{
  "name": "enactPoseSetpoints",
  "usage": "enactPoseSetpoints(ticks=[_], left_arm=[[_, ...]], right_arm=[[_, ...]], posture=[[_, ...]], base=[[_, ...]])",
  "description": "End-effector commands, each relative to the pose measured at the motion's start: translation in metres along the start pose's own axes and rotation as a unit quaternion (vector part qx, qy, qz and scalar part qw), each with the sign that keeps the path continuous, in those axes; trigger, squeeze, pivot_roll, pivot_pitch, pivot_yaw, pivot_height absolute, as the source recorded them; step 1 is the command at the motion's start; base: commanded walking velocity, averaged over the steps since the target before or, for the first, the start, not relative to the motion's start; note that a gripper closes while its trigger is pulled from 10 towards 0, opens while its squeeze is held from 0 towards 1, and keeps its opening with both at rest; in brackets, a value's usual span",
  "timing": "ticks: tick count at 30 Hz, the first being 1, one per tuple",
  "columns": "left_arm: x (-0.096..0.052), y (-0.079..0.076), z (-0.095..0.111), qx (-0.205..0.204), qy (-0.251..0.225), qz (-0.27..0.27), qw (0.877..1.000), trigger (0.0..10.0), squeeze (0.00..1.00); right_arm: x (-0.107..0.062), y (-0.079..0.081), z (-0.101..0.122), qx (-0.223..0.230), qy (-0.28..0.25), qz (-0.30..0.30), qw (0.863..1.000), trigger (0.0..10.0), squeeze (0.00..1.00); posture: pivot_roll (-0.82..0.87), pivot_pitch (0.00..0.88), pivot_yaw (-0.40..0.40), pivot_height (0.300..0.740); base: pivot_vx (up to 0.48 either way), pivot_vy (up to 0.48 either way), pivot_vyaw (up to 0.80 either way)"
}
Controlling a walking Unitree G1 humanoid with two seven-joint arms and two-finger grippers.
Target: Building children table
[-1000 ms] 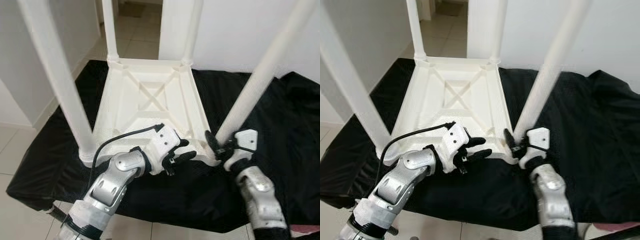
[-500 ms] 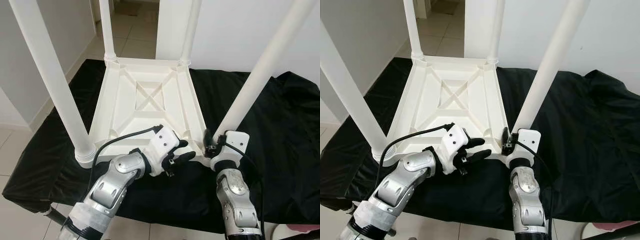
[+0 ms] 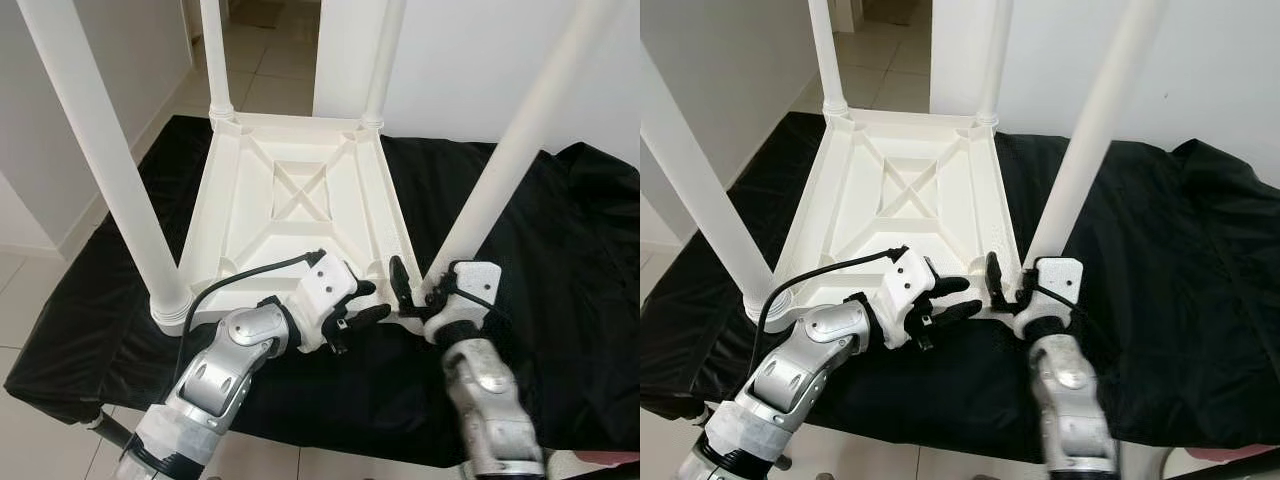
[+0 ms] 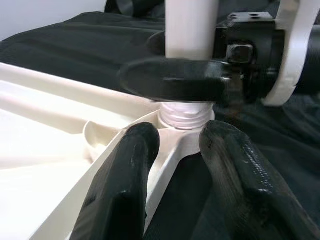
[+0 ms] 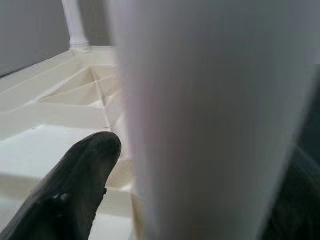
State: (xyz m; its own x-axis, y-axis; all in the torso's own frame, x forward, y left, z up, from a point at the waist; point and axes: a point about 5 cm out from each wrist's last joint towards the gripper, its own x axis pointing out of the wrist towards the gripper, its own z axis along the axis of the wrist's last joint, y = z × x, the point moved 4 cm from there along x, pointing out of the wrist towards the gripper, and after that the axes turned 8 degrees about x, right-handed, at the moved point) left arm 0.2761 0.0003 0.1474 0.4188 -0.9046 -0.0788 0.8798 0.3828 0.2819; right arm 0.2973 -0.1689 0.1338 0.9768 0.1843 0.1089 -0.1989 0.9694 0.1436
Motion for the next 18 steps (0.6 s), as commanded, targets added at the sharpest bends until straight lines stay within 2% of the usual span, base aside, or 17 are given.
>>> enactPoseSetpoints(ticks=[1,4,6,8,10,13,14,15,16,18], left_arm=[[-0.001,0.002,0.002,-0.002,-0.003,0.010,1.000,10.0,0.00],[-0.001,0.002,0.002,-0.002,-0.003,0.010,1.000,10.0,0.00],[-0.002,0.003,0.001,0.001,0.000,0.004,1.000,10.0,0.00],[-0.002,0.003,0.001,0.001,0.000,0.004,1.000,10.0,0.00],[0.001,0.006,0.003,0.005,-0.002,0.001,1.000,10.0,0.00],[0.004,0.007,0.005,0.007,-0.005,-0.004,1.000,10.0,0.00],[0.005,0.007,0.006,0.009,-0.007,-0.007,1.000,10.0,0.00],[0.005,0.007,0.006,0.009,-0.007,-0.007,1.000,10.0,0.00],[0.006,0.006,0.007,0.010,-0.008,-0.009,1.000,10.0,0.00],[0.007,0.006,0.007,0.012,-0.010,-0.011,1.000,10.0,0.00]], right_arm=[[-0.001,-0.006,-0.001,0.003,0.005,0.046,0.999,10.0,0.00],[-0.001,-0.006,-0.001,0.003,0.005,0.046,0.999,10.0,0.00],[0.003,-0.017,-0.005,-0.008,0.030,0.115,0.993,10.0,0.00],[0.003,-0.017,-0.005,-0.008,0.030,0.115,0.993,10.0,0.00],[0.012,-0.021,-0.014,-0.025,0.067,0.165,0.984,10.0,0.00],[0.021,-0.019,-0.021,-0.044,0.085,0.188,0.977,10.0,0.00],[0.024,-0.017,-0.023,-0.044,0.089,0.197,0.975,6.8,0.00],[0.024,-0.017,-0.023,-0.044,0.089,0.197,0.975,6.8,0.00],[0.026,-0.015,-0.025,-0.042,0.091,0.204,0.974,0.4,0.00],[0.028,-0.013,-0.026,-0.040,0.092,0.210,0.972,0.4,0.00]], posture=[[-0.08,0.000,-0.042,0.740],[-0.08,0.000,-0.042,0.740],[-0.09,0.000,-0.029,0.740],[-0.09,0.000,-0.029,0.740],[-0.09,0.000,-0.023,0.740],[-0.09,0.000,-0.014,0.740],[-0.09,0.000,-0.014,0.740],[-0.09,0.000,-0.014,0.740],[-0.10,0.000,-0.006,0.740],[-0.10,0.000,-0.007,0.740]], base=[[0.000,0.000,0.00],[0.000,0.000,0.00],[0.000,0.000,0.00],[0.000,0.000,0.00],[0.000,0.000,0.00],[0.000,0.000,0.00],[0.000,0.000,0.00],[0.000,0.000,0.00],[0.000,0.000,0.00],[0.000,0.000,0.00]])
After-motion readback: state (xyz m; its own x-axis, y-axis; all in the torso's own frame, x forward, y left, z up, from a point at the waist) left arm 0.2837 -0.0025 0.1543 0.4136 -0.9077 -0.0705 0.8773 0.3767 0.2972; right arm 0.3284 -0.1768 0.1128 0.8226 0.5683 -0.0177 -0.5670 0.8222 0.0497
